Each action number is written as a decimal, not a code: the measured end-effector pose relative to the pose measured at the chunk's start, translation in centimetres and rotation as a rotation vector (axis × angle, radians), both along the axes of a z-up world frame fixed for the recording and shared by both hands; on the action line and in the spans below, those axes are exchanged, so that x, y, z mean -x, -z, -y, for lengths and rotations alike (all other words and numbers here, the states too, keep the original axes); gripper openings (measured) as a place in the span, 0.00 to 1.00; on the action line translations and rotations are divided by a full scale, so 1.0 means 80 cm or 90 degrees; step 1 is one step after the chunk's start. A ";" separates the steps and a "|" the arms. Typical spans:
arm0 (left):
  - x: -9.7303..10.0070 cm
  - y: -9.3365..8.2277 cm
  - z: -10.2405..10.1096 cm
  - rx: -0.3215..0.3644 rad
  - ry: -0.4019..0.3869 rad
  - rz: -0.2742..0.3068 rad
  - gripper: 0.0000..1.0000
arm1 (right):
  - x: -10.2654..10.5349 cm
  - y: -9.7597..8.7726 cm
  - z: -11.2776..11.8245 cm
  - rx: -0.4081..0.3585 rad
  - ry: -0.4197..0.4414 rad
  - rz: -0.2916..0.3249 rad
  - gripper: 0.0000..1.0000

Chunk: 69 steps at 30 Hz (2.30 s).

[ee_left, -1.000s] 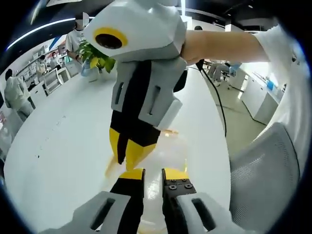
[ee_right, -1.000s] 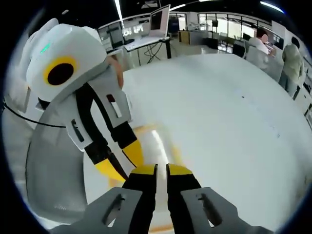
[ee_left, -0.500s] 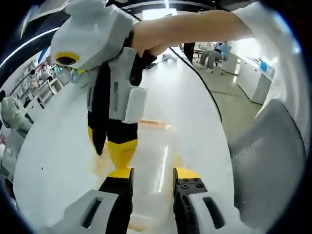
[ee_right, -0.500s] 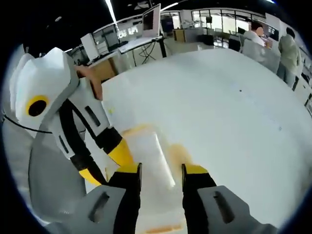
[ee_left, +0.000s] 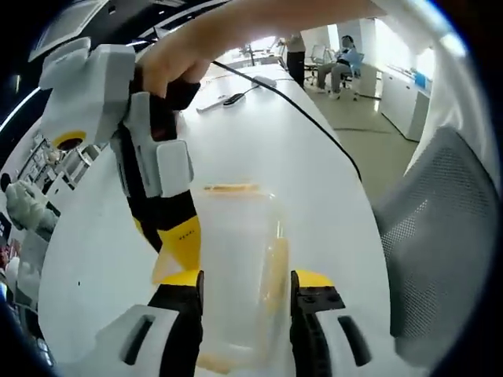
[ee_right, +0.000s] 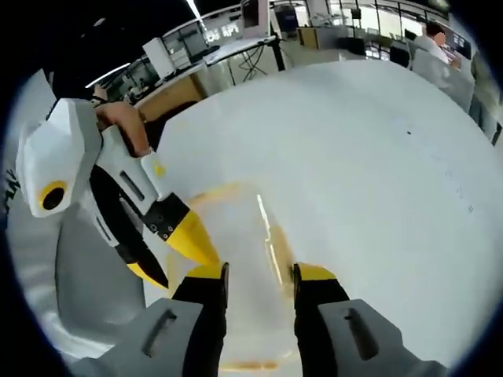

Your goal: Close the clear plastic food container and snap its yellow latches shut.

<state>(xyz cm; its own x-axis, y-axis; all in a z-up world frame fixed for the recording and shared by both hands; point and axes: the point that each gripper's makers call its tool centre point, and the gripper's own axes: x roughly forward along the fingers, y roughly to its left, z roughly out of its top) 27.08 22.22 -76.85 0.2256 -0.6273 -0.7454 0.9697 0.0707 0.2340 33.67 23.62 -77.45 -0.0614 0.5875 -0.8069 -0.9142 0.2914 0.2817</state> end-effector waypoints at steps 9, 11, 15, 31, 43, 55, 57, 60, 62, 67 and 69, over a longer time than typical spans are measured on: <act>0.003 0.006 -0.002 -0.037 0.041 0.054 0.38 | 0.006 0.002 0.000 0.014 -0.018 -0.018 0.30; 0.003 0.007 -0.001 -0.039 0.031 0.055 0.38 | 0.006 0.003 0.000 0.018 -0.022 -0.021 0.30; 0.003 0.008 -0.003 -0.047 0.033 0.065 0.38 | 0.008 0.004 0.000 0.022 -0.025 -0.025 0.30; 0.005 0.013 -0.004 -0.069 0.035 0.082 0.33 | 0.013 0.006 -0.001 0.037 -0.018 -0.040 0.29; 0.001 0.013 0.000 -0.072 0.027 0.104 0.31 | 0.011 0.008 0.000 0.030 -0.014 -0.055 0.29; 0.002 0.013 -0.001 -0.057 0.036 0.106 0.31 | 0.013 0.010 -0.003 0.052 -0.053 -0.082 0.27; 0.001 0.013 -0.001 -0.058 0.036 0.106 0.31 | 0.013 0.010 -0.002 0.056 -0.056 -0.087 0.26; 0.001 0.013 -0.001 -0.056 0.036 0.106 0.31 | 0.012 0.011 -0.001 0.058 -0.063 -0.091 0.25; 0.001 0.013 -0.001 -0.057 0.036 0.107 0.31 | 0.010 0.010 -0.001 0.056 -0.067 -0.092 0.24; 0.000 0.015 0.000 -0.060 0.042 0.117 0.31 | 0.010 0.017 0.001 0.062 -0.085 -0.101 0.23; 0.000 0.015 -0.001 -0.058 0.046 0.117 0.31 | 0.010 0.019 0.001 0.062 -0.084 -0.103 0.23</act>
<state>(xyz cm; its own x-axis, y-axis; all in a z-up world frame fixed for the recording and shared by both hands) 27.11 22.26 -78.07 0.3204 -0.5789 -0.7498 0.9117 -0.0264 0.4100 32.84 23.52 -78.96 -0.2655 0.4853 -0.8331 -0.8913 0.2059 0.4039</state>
